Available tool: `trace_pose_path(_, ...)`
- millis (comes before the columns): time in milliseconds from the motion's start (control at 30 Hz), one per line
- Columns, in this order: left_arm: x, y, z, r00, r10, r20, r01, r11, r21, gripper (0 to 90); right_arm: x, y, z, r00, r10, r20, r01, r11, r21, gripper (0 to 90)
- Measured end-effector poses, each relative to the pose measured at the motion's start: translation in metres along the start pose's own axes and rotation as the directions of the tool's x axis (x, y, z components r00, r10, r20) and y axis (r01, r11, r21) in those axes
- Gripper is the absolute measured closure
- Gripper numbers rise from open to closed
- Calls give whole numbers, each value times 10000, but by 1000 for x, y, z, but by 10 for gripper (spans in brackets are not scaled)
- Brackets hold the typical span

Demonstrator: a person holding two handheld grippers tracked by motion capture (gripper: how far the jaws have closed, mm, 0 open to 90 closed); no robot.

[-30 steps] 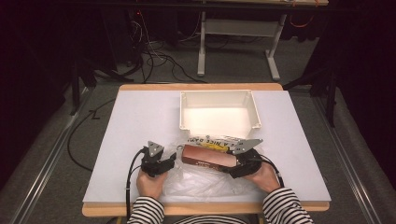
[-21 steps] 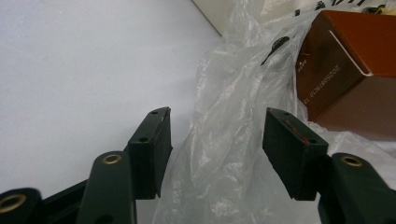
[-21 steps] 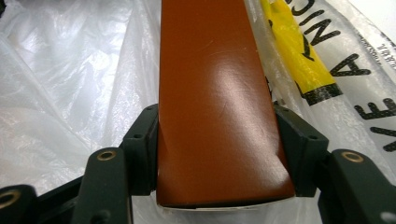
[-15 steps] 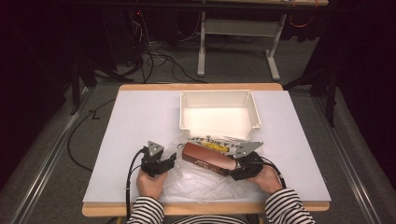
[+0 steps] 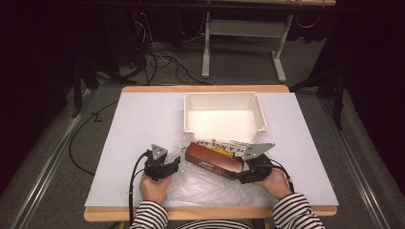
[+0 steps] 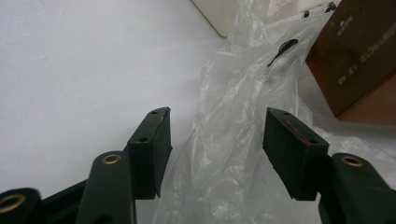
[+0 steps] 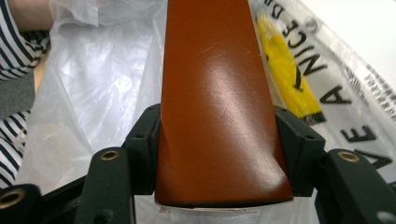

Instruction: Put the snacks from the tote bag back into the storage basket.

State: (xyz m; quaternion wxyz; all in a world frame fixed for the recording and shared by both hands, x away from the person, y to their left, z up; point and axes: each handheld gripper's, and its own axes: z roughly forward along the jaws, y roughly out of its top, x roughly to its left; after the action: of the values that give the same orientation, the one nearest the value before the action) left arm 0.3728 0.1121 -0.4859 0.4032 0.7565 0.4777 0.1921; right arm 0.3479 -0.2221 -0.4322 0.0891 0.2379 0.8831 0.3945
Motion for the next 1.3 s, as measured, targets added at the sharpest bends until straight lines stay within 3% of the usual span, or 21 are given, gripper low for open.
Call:
trace_pose_path(533,0,0,1,10000,4,-37,-4,10000,52,423,-7,15,-18,9985,397,389,-367,9965,-747,428)
trace_pose_path(933,0,0,0,10000,33,-19,-33,10000,58,426,-19,23,-30,9936,796,799,-728,9937,-850,429)
trace_pose_path(1133,-1,0,-1,9999,110,-37,-110,9999,-23,425,-32,31,-42,9857,1067,1307,-945,9908,-969,429)
trace_pose_path(1300,-2,0,0,9999,101,-54,-102,9999,-75,429,-46,36,-39,9743,1272,1861,-1122,9897,-887,429)
